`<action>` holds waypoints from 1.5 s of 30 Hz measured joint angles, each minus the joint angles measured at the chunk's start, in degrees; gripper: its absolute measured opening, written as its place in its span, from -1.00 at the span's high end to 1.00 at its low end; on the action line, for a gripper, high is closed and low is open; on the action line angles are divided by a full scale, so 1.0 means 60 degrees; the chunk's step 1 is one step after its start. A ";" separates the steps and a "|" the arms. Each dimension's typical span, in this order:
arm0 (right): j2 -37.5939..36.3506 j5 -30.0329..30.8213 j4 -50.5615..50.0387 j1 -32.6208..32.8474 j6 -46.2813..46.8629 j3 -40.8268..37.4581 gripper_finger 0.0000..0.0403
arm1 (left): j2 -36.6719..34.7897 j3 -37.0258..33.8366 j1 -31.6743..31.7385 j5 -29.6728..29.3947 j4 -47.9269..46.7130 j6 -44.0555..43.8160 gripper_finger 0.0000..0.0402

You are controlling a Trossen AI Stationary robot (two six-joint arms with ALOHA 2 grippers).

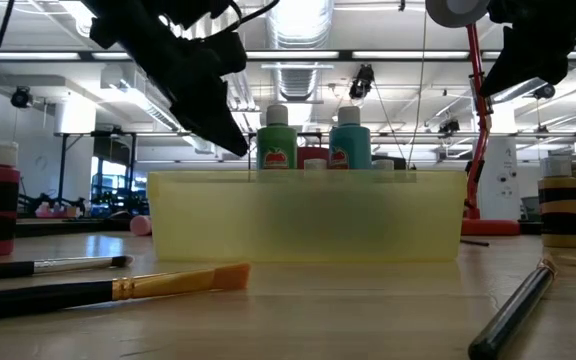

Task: Pick & Place Paint Supplies
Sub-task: Put the large green paint bottle into the yellow bin, then put the silver paint brush into the pink cup

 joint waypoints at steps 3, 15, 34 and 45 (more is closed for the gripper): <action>0.0002 0.0000 0.0000 -0.0001 0.0000 0.0000 0.96 | 0.0136 0.0000 0.0003 0.0004 0.0140 0.0016 0.18; 0.0002 0.0000 -0.0004 -0.0003 0.0000 0.0000 0.96 | 0.0167 0.0000 0.0003 0.0105 0.0998 0.0227 0.18; 0.0002 -0.0022 -0.0012 0.0000 -0.0001 0.0000 0.96 | -0.0771 0.0545 0.0029 0.0134 -0.2531 0.0344 0.18; 0.0004 -0.0019 -0.0011 -0.0002 -0.0003 0.0000 0.96 | -0.3646 0.0648 0.0011 -0.0688 -0.3516 -0.0479 0.18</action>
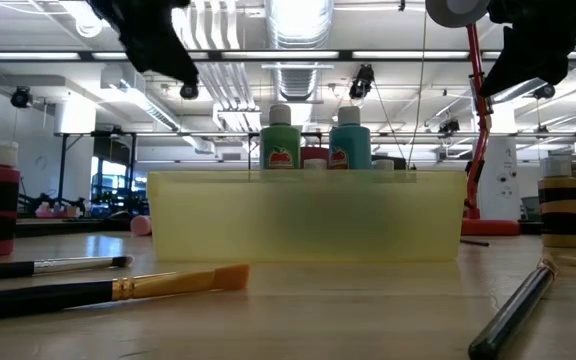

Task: Pick & Place Paint Supplies
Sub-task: Put the silver paint brush into the pink cup

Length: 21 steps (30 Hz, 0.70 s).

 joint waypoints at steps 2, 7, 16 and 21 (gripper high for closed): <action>0.0000 0.0001 0.0000 0.0003 0.0002 0.0000 0.96 | -0.0463 -0.0004 -0.0031 -0.0004 0.0000 -0.0251 0.18; 0.0000 0.0005 0.0002 0.0003 0.0000 0.0000 0.96 | -0.1416 -0.0015 -0.0162 -0.0192 -0.0018 -0.0404 0.18; 0.0000 0.0030 0.0004 0.0003 -0.0033 0.0000 0.96 | -0.2361 -0.0018 -0.0200 -0.1879 -0.0614 -0.0447 0.18; -0.0004 0.0030 0.0004 0.0002 -0.0033 0.0000 0.96 | -0.2488 -0.0022 -0.0200 -0.2550 -0.0947 -0.0516 0.18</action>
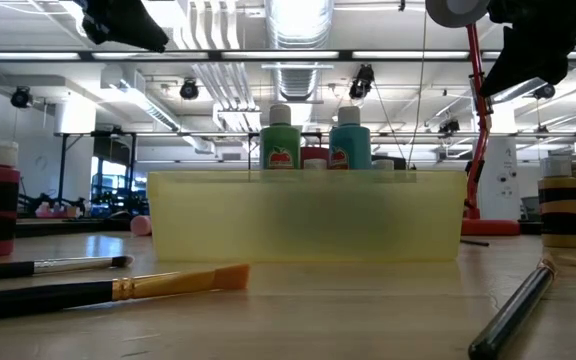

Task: Pick & Place Paint Supplies
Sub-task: Put the silver paint brush into the pink cup

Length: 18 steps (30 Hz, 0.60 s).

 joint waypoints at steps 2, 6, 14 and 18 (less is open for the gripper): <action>0.0000 0.0000 0.0000 0.0001 0.0000 0.0000 0.96 | -0.0031 0.0000 -0.0001 -0.0051 -0.0097 -0.0307 0.18; 0.0000 -0.0004 0.0000 -0.0003 0.0007 0.0000 0.96 | 0.0057 0.0000 -0.0475 0.0153 -0.0119 -0.0719 0.18; 0.0000 -0.0011 0.0000 0.0001 0.0029 0.0000 0.96 | 0.1306 0.0057 -0.3058 -0.1002 -0.0057 -0.1620 0.25; -0.0004 -0.0033 0.0000 0.0001 0.0029 0.0000 0.96 | 0.2176 0.0302 -0.4357 -0.1981 -0.0013 -0.2253 0.28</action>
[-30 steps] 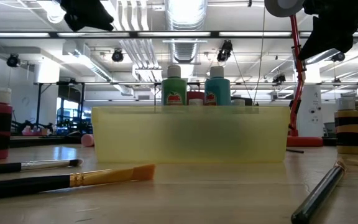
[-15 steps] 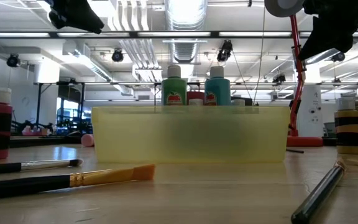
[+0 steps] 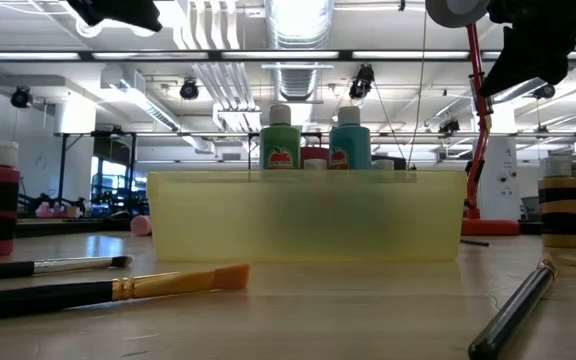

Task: Pick & Place Paint Supplies
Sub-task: Put the silver paint brush into the pink cup

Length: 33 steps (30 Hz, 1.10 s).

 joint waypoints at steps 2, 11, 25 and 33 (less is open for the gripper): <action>0.0000 0.0000 0.0000 0.0000 0.0000 0.0000 0.96 | 0.0424 0.0100 -0.0519 -0.0464 0.0010 -0.0446 0.28; 0.0000 0.0000 0.0004 0.0000 0.0000 0.0000 0.96 | 0.2045 0.0324 -0.1589 -0.0827 0.0294 -0.2332 0.28; 0.0004 0.0006 0.0006 -0.0001 0.0000 0.0000 0.96 | 0.3746 0.0347 -0.2312 -0.0330 0.0298 -0.5641 0.28; 0.0004 0.0007 0.0007 -0.0004 0.0000 0.0000 0.96 | 0.5074 0.0350 -0.2320 0.0392 0.0344 -0.6376 0.28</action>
